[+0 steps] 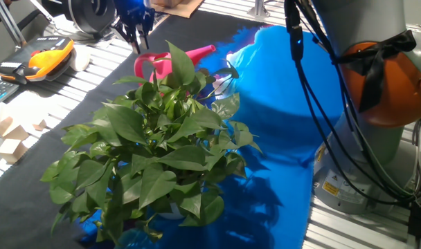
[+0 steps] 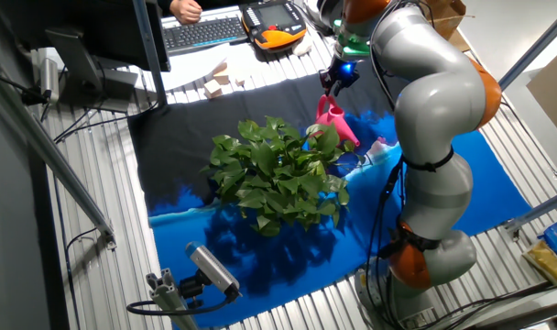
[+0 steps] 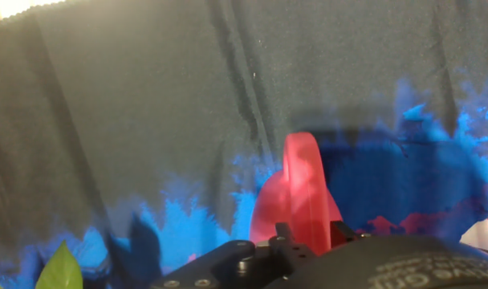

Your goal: Water the plant

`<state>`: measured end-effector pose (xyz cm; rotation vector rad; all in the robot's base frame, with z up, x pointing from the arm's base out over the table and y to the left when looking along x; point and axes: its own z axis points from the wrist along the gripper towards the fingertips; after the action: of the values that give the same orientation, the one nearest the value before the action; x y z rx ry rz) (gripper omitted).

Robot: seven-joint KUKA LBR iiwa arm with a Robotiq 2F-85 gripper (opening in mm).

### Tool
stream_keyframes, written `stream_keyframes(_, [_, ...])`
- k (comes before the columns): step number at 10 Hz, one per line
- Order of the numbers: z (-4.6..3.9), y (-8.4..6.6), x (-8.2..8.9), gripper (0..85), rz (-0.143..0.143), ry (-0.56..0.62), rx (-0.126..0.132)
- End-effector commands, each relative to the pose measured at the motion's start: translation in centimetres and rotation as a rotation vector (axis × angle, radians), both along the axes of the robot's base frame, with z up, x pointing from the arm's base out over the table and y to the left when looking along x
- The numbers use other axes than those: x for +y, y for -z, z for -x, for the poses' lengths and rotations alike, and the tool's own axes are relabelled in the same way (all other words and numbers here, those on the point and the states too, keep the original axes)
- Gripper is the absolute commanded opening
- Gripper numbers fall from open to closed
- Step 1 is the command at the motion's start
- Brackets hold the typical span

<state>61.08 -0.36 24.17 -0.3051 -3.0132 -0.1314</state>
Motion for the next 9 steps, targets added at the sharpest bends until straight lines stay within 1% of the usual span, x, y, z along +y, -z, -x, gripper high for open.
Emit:
stream_keyframes(1, [-0.11, 0.1, 0.0, 85.0, 0.0, 0.0, 0.0])
stream_keyframes(7, [-0.76, 0.9, -0.3, 85.0, -0.004, -0.007, -0.005])
stream_keyframes(9, [-1.01, 1.3, -0.3, 85.0, 0.003, -0.019, -0.007])
